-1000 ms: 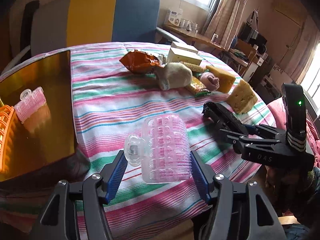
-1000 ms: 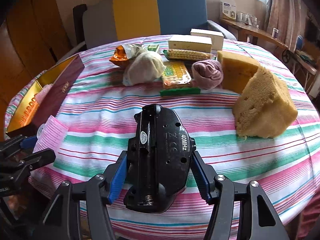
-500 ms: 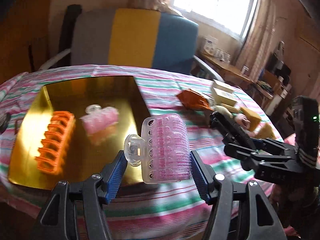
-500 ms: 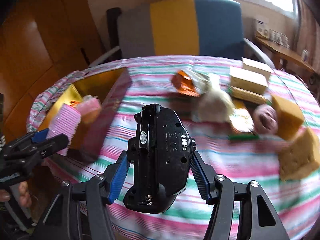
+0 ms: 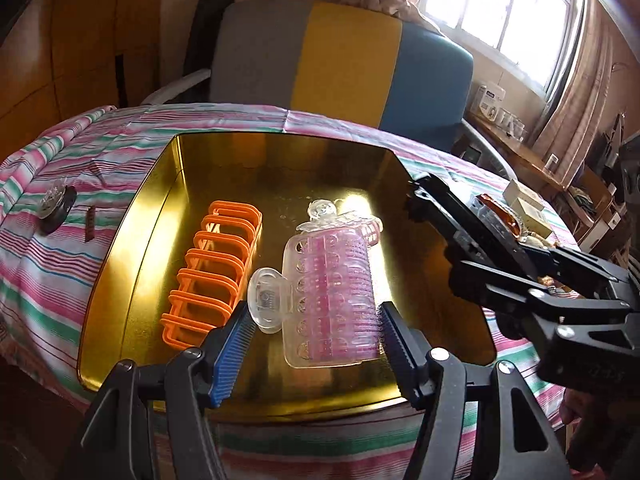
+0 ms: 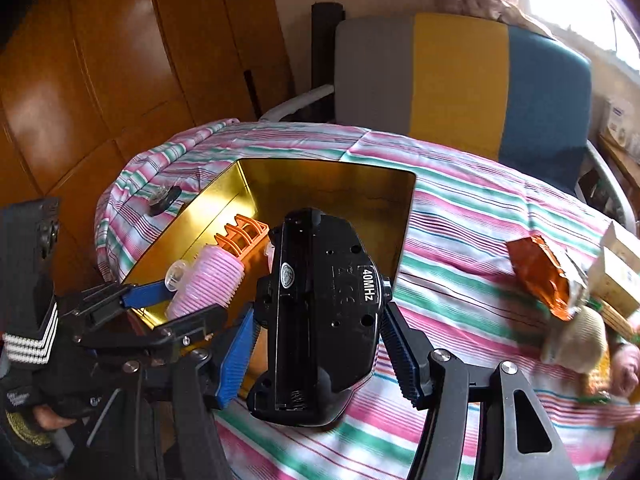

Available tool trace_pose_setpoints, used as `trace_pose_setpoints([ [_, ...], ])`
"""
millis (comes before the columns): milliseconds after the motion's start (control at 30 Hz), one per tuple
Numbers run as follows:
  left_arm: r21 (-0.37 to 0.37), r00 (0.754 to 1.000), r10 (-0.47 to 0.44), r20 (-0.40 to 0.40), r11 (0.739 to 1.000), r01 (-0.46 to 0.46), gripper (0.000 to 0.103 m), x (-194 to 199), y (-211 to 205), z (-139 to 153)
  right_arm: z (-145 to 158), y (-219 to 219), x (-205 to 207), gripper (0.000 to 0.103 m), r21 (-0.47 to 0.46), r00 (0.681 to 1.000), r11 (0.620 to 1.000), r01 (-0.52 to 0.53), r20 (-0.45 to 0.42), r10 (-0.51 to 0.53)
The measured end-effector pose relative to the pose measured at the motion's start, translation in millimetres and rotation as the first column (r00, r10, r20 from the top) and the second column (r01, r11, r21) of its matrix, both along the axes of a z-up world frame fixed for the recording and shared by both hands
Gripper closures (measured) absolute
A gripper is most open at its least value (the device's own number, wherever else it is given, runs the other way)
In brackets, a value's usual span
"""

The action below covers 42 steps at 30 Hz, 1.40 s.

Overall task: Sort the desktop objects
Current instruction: 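Carry roller and black device into gold tray and open both tools, then move both tools back from the tray toward the pile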

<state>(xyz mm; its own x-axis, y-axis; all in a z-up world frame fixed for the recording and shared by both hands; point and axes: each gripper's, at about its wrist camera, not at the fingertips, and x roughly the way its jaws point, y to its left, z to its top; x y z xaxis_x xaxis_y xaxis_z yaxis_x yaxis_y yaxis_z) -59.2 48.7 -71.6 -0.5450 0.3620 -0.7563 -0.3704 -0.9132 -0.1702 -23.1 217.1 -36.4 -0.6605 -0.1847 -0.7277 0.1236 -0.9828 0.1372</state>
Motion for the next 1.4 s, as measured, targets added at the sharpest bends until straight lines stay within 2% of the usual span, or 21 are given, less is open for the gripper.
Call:
trace_pose_setpoints([
  [167,-0.035,1.0,-0.005,0.01,0.999,0.005,0.039,-10.1,5.3,-4.1,-10.7,-9.8,-22.4,0.041,0.029,1.0,1.0,0.009,0.029,-0.01],
  [300,-0.076,1.0,-0.002,0.0,0.997,0.002,0.039,-11.8,10.3,-5.7,-17.9,-8.9,-31.3,0.04,0.013,0.998,1.0,0.027,0.056,-0.027],
  [500,-0.119,0.999,0.03,-0.018,0.992,-0.032,0.038,-10.2,12.7,-5.1,-19.6,-6.9,-27.1,0.038,0.003,0.999,1.0,0.022,0.048,-0.022],
  [567,-0.124,0.999,0.04,-0.025,0.991,-0.043,0.038,-9.3,12.2,-3.4,-18.5,-5.9,-23.8,0.034,-0.002,0.999,1.0,0.023,0.041,-0.023],
  [733,-0.153,0.997,0.054,-0.063,0.986,-0.063,0.032,-2.6,12.4,2.0,-16.1,0.6,-13.8,0.03,-0.03,0.999,0.999,0.045,0.032,-0.044],
  [1067,-0.154,0.994,0.061,-0.095,0.985,-0.075,0.028,6.7,14.5,15.1,-11.4,31.1,15.3,0.023,-0.088,0.99,0.986,0.138,0.02,-0.137],
  [1167,-0.155,0.992,0.053,-0.112,0.985,-0.07,0.021,9.7,17.1,18.9,-10.8,47.3,25.4,0.021,-0.111,0.983,0.977,0.182,0.02,-0.181],
  [1300,-0.13,0.993,0.036,-0.111,0.99,-0.051,0.021,12.2,19.2,22.1,-14.6,69.1,39.2,0.02,-0.135,0.97,0.961,0.242,0.033,-0.24],
  [1400,-0.07,0.993,0.086,-0.075,0.993,-0.091,0.021,6.4,1.6,21.2,-19.0,81.8,49.1,0.02,-0.147,0.96,0.949,0.279,0.047,-0.275],
])
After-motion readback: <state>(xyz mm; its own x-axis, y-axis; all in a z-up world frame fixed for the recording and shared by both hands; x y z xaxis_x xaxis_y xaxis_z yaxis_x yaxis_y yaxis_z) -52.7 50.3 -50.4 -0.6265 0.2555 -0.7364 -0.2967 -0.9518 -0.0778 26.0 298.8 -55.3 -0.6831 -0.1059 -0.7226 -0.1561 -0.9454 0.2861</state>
